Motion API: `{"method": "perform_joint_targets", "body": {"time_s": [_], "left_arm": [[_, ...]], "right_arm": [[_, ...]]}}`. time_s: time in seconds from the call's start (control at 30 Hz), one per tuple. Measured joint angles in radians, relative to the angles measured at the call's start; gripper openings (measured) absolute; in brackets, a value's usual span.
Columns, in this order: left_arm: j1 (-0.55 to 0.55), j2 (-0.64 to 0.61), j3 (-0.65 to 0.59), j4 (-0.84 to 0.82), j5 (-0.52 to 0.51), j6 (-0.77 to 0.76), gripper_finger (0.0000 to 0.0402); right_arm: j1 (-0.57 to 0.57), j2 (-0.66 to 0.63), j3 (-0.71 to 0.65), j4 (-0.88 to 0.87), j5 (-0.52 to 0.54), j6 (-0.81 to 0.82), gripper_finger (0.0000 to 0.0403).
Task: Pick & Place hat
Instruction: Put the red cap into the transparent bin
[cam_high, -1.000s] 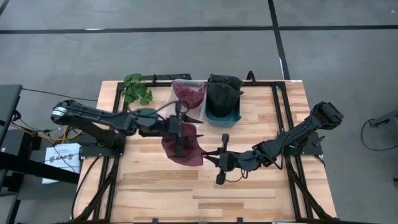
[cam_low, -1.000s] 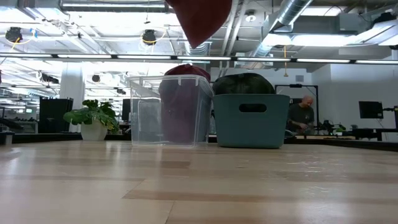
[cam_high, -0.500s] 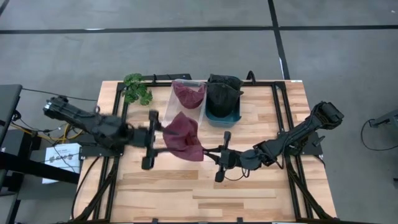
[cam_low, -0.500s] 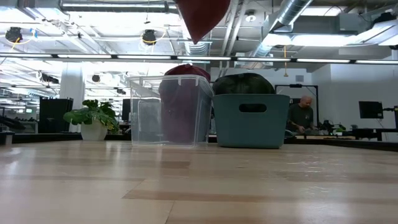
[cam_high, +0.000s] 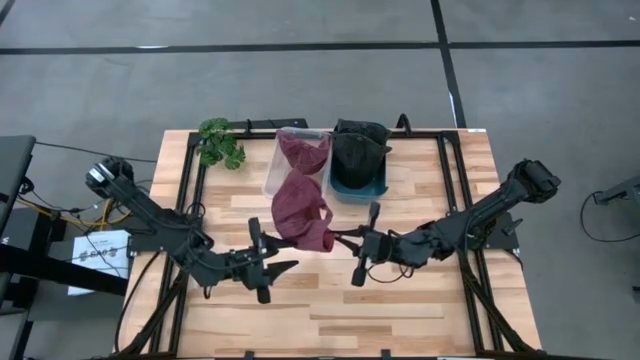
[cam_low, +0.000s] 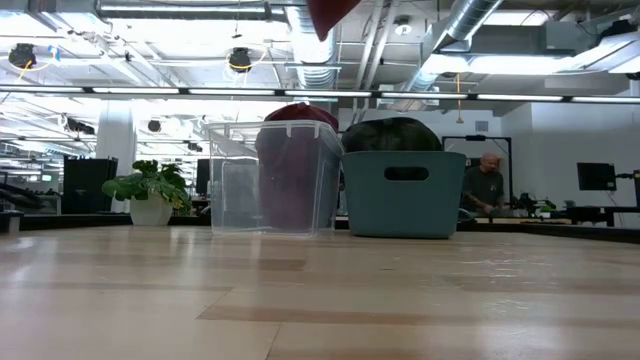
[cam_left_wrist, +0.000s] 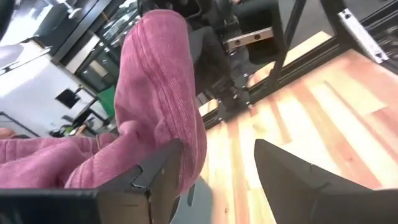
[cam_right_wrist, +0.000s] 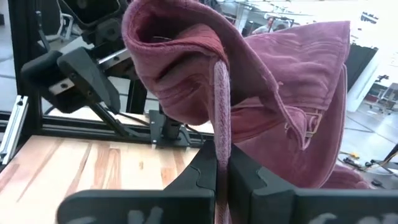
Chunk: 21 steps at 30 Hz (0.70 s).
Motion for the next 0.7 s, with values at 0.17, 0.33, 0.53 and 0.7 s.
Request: {"method": "perform_joint_targets", "body": {"time_s": [0.17, 0.33, 0.53, 0.7], "left_arm": [[-0.038, 0.018, 0.000, 0.029, -0.013, 0.040, 0.0205], [-0.105, 0.018, 0.000, 0.035, -0.094, 0.048, 0.0205], [-0.137, 0.018, 0.000, 0.035, -0.183, 0.047, 0.0205], [-0.064, 0.018, 0.000, 0.047, -0.217, 0.051, 0.0205]], "right_arm": [[0.001, -0.007, 0.000, -0.005, 0.041, -0.020, 0.0002], [0.002, -0.017, 0.000, -0.002, 0.057, -0.026, 0.0002], [0.008, -0.019, 0.000, 0.002, 0.016, -0.017, 0.0002], [0.013, -0.019, 0.000, 0.002, -0.090, 0.025, 0.0002]]}}
